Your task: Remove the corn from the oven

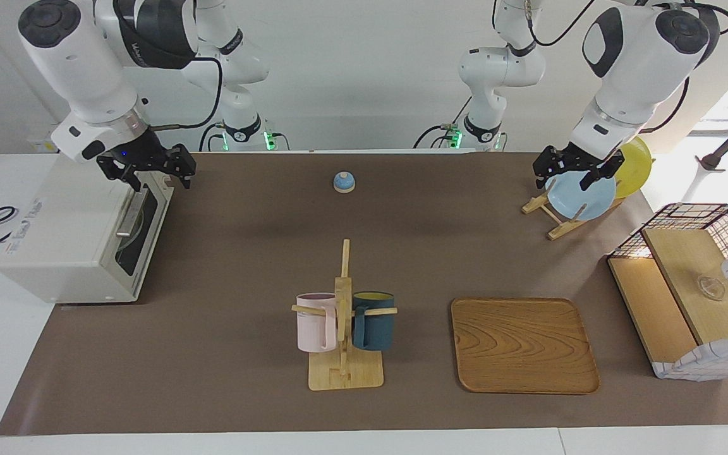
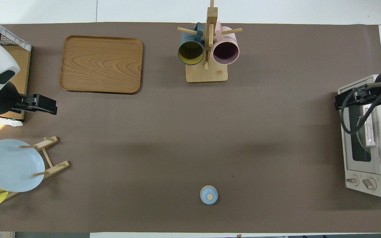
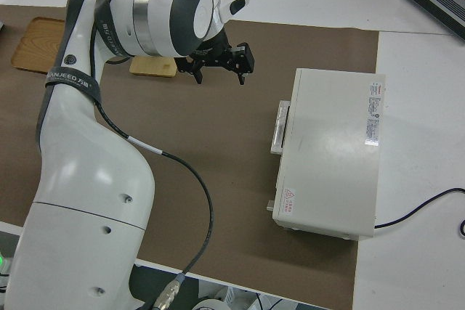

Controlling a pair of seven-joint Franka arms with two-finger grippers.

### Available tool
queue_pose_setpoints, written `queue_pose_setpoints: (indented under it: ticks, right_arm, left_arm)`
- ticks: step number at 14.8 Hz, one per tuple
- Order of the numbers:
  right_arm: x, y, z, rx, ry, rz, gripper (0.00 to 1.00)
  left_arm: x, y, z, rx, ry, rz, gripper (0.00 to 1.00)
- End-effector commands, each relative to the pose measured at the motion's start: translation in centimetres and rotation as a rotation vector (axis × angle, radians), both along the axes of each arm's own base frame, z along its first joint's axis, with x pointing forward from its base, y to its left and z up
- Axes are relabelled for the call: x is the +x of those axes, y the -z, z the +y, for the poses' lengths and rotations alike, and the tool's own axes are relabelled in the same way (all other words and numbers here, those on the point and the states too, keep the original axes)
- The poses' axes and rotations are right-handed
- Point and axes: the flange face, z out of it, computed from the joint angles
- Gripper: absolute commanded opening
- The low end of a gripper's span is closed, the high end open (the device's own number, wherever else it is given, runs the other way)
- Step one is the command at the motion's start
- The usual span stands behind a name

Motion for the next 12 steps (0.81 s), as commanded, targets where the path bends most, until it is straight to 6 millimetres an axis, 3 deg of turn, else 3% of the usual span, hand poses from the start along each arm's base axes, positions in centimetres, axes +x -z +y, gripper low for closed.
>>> queue_pose_setpoints:
  ticks: [1,3,6,8,9,12]
  right_arm:
    - [-0.3,-0.2,-0.3,0.015,0.027,-0.009,1.00]
    - [-0.4,-0.3,-0.5,0.001,0.029,-0.015,1.00]
    - [-0.9,1.1,-2.4,0.004,0.044,-0.029,1.00]
    - [-1.3,2.6,-3.2,0.003,0.056,-0.040,0.23]
    - [-1.9,3.5,-4.6,0.001,0.072,-0.037,0.00]
    - [-3.5,6.3,-6.7,-0.028,0.094,-0.070,0.00]
  left_arm:
    - [-0.6,-0.3,0.4,0.018,0.003,-0.015,1.00]
    - [-0.6,-0.4,0.4,0.018,0.003,-0.016,1.00]
    - [-0.6,-0.3,0.4,0.018,0.003,-0.015,1.00]
    - [-0.6,-0.3,0.4,0.018,0.003,-0.015,1.00]
    - [-0.6,-0.3,0.4,0.018,0.003,-0.015,1.00]
    - [-0.6,-0.3,0.4,0.018,0.003,-0.015,1.00]
